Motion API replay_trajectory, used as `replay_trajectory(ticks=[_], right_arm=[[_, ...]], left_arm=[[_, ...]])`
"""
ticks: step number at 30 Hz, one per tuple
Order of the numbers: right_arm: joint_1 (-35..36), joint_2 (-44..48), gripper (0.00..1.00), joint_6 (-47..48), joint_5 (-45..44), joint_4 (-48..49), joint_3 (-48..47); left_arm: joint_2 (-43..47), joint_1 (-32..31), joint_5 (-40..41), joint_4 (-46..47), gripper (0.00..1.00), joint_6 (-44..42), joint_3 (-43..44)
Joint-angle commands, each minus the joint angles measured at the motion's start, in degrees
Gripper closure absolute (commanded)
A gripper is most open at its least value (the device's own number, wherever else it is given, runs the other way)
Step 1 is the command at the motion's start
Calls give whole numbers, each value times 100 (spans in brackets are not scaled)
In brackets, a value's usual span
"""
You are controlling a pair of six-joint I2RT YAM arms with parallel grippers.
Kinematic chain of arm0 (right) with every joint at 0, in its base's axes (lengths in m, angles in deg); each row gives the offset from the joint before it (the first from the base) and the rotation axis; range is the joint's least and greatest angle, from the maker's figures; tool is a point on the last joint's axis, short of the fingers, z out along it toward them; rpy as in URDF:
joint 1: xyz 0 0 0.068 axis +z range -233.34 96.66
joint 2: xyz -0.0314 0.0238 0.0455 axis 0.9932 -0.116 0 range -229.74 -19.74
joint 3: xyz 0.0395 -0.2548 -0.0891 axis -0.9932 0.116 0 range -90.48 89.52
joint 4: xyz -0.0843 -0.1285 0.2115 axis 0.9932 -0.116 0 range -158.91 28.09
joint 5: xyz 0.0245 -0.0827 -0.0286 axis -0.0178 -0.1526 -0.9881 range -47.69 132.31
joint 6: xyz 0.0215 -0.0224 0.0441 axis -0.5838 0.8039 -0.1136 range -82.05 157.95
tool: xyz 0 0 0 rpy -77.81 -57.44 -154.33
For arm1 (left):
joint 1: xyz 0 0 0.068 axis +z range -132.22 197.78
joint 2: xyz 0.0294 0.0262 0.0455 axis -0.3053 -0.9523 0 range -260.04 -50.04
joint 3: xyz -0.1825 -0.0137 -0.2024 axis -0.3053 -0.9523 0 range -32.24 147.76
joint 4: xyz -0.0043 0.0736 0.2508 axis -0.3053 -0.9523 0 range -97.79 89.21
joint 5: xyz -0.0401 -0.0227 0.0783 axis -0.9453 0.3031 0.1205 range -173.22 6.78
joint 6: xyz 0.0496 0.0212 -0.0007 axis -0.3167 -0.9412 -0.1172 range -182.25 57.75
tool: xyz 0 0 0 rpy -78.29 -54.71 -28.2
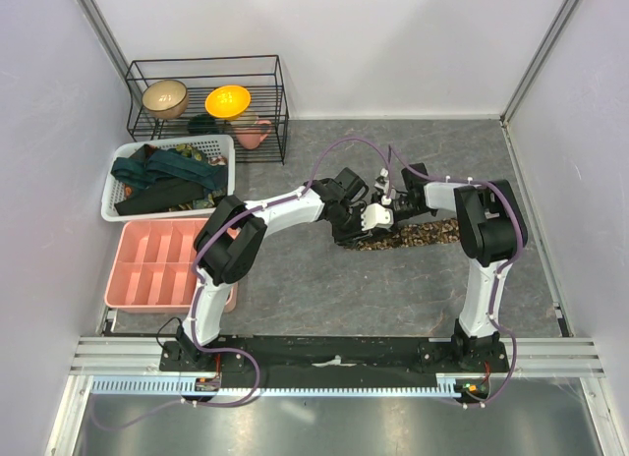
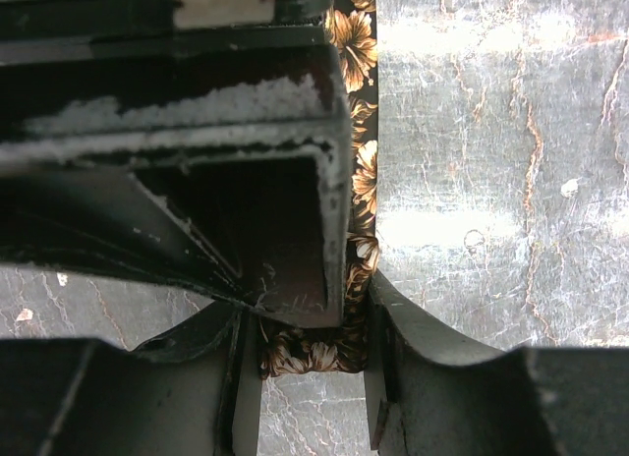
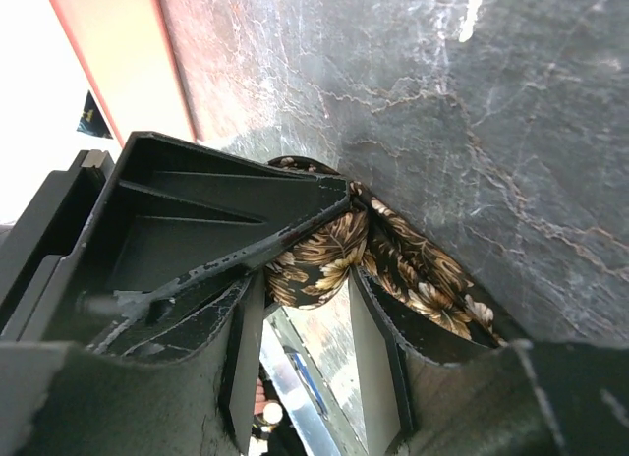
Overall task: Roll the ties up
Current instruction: Roll the tie at the center of the board.
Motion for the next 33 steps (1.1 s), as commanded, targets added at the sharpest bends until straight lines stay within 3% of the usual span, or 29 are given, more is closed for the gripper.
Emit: replay_trajectory(ticks=[1,5,8,10,13,17,26,33], right_arm=[[47,-32,54,-226,43,641,117],[143,-85,67,-121,-124,580,170],[170,-234,82,266,-378,168,100],[161,-366,100,538,-632,-166,38],[135,-437,100,697,-879,-413,-50],[73,-419,100,767,-1379,-563,-85],[38,-410,100,961,-2101,-870,-182],[38,-463,100,1005,-2655,-1081,-313]], left_arm=[[-391,-10,204,-418,72,-104,-202],[-391,-10,204,-418,71,-104,-202],[-391,-1,222,-418,69,-87,-211],[-391,8,231,-383,68,-17,-202],[-303,69,135,-225,59,167,-228],[-40,254,-287,126,34,519,-307],[927,667,-1368,2637,26,1512,-1641],[787,702,-1886,3352,24,1979,-1837]])
